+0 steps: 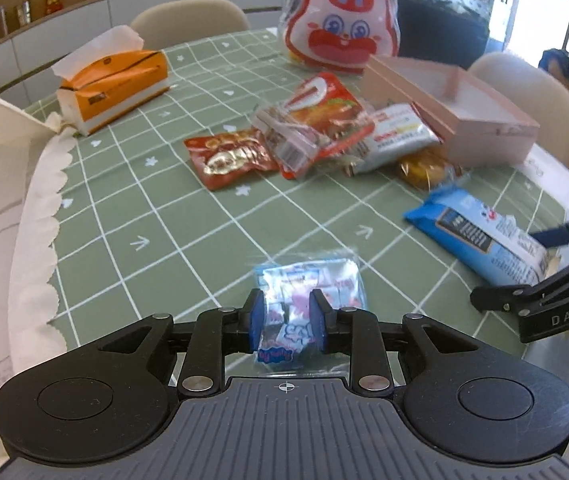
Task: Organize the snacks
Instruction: 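Lift the blue-white biscuit pack with the right tool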
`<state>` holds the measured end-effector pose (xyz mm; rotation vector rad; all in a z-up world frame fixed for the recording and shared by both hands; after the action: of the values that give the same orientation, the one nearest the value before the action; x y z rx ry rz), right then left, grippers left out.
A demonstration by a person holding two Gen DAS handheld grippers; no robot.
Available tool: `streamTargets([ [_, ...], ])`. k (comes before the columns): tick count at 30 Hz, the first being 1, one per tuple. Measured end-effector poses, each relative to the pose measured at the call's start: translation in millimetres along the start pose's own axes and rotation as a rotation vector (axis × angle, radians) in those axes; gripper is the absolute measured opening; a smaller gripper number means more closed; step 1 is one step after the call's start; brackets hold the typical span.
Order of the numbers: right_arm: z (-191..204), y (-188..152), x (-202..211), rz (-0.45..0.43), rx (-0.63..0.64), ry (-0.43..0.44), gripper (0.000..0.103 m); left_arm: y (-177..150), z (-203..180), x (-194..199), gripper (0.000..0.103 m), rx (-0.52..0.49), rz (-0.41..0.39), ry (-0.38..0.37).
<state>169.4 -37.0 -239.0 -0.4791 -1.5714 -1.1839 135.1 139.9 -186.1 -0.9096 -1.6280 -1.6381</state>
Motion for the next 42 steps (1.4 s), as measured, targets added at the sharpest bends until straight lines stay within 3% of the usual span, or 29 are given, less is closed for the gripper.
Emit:
streamTargets([
  [3, -4, 1, 5, 0.005, 0.022, 0.023, 0.095, 3, -10, -1, 0.034, -0.032, 0.012, 0.033],
  [8, -21, 5, 27, -0.099, 0.048, -0.024, 0.095, 9, -25, 7, 0.034, -0.030, 0.020, 0.033],
  [14, -41, 14, 33, -0.181, -0.005, -0.073, 0.095, 12, -39, -12, 0.033, -0.047, 0.075, 0.105],
  [17, -45, 15, 35, -0.198, -0.004, -0.086, 0.095, 16, -50, -17, 0.035, -0.056, 0.094, 0.074],
  [19, -46, 15, 36, -0.191, -0.008, -0.086, 0.095, 16, -59, -20, 0.054, -0.089, 0.102, 0.062],
  [22, -49, 13, 36, -0.185, -0.027, -0.087, 0.095, 13, -69, -23, 0.071, -0.121, 0.100, 0.042],
  [25, -53, 10, 39, -0.177, -0.046, -0.101, 0.095, 11, -65, -19, 0.068, -0.083, 0.070, 0.034],
  [30, -58, 1, 48, -0.167, -0.072, -0.125, 0.095, 4, -34, -2, 0.064, 0.018, 0.016, 0.145],
  [34, -58, -10, 50, -0.142, -0.084, -0.135, 0.095, 0, -19, -10, 0.065, 0.148, 0.049, 0.047],
  [42, -51, -18, 61, -0.145, -0.066, -0.160, 0.095, 4, -28, -27, 0.076, 0.133, 0.071, 0.025],
])
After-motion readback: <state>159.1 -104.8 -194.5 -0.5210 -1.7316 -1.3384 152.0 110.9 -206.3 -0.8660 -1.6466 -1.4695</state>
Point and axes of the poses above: each gripper's, at about its wrist camera, not at the fingertips, and x roughly against the way its jaws point, z to its left, y to its top, the point moved 8 cm from there along -x, roughly the way its jaws point, and after that the axes turned 7 degrees about z, right-handed, at the moved point
